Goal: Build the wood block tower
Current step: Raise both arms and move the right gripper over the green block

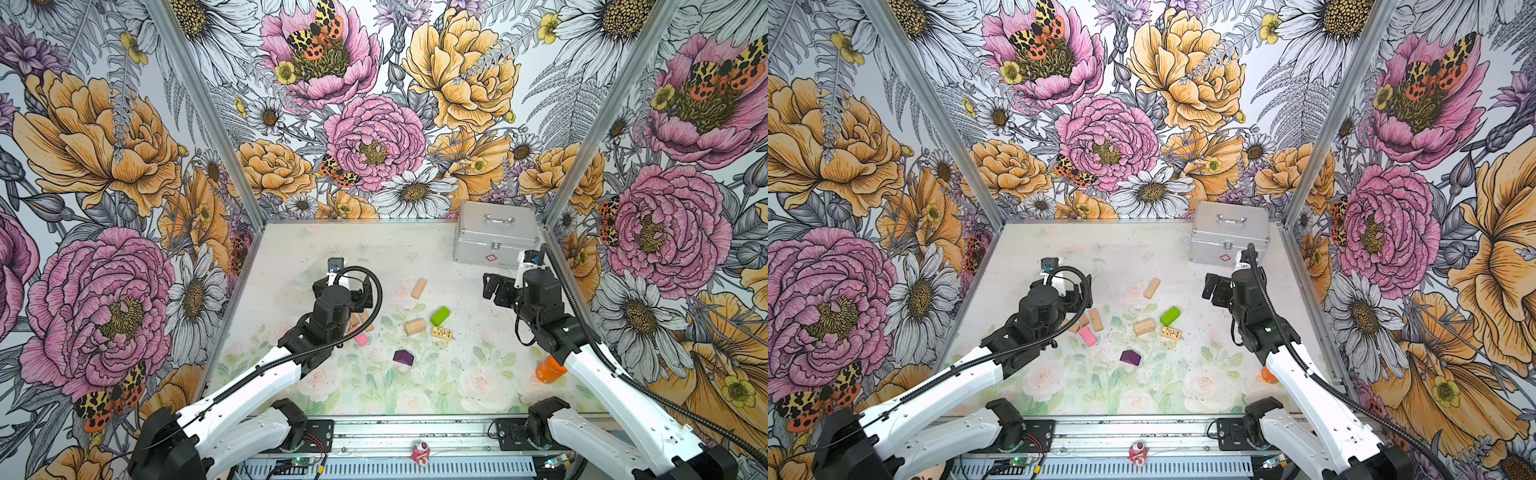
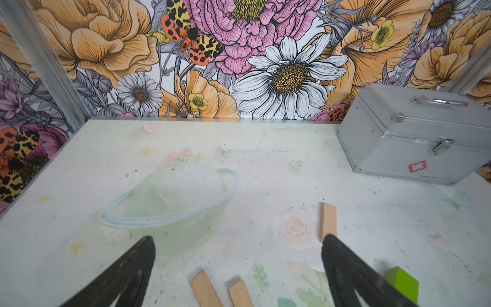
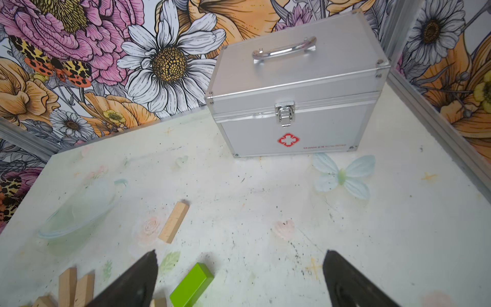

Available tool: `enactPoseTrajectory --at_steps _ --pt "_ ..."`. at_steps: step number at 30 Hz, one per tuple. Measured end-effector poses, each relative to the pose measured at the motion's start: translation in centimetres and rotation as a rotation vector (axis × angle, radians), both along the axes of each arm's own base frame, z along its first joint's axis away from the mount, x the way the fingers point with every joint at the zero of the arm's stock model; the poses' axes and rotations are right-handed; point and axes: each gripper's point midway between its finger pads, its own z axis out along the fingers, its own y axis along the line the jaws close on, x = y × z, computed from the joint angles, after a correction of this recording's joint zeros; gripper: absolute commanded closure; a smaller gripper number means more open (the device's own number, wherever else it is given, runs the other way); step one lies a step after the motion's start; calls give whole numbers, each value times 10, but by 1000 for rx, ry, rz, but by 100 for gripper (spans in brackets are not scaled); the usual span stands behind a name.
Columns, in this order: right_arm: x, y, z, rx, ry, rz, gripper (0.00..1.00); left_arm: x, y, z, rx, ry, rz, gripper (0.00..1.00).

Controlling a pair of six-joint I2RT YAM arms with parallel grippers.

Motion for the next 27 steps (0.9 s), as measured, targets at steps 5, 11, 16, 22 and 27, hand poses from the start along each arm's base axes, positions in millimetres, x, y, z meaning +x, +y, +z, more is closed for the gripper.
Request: enactPoseTrajectory --at_steps 5,11,16,22,27 --pt "-10 14 -1 8 56 26 8 -34 1 -3 -95 31 -10 1" --pt "-11 38 -40 -1 224 56 15 -64 1 -31 -147 98 -38 1" --pt "-5 66 -78 -42 370 83 21 -68 4 -53 -125 155 -22 1" --pt "7 96 -105 -79 464 121 21 -65 0 -73 -59 211 -15 1" --pt "12 112 -126 -66 535 135 21 -64 -5 -88 -16 256 -25 1"
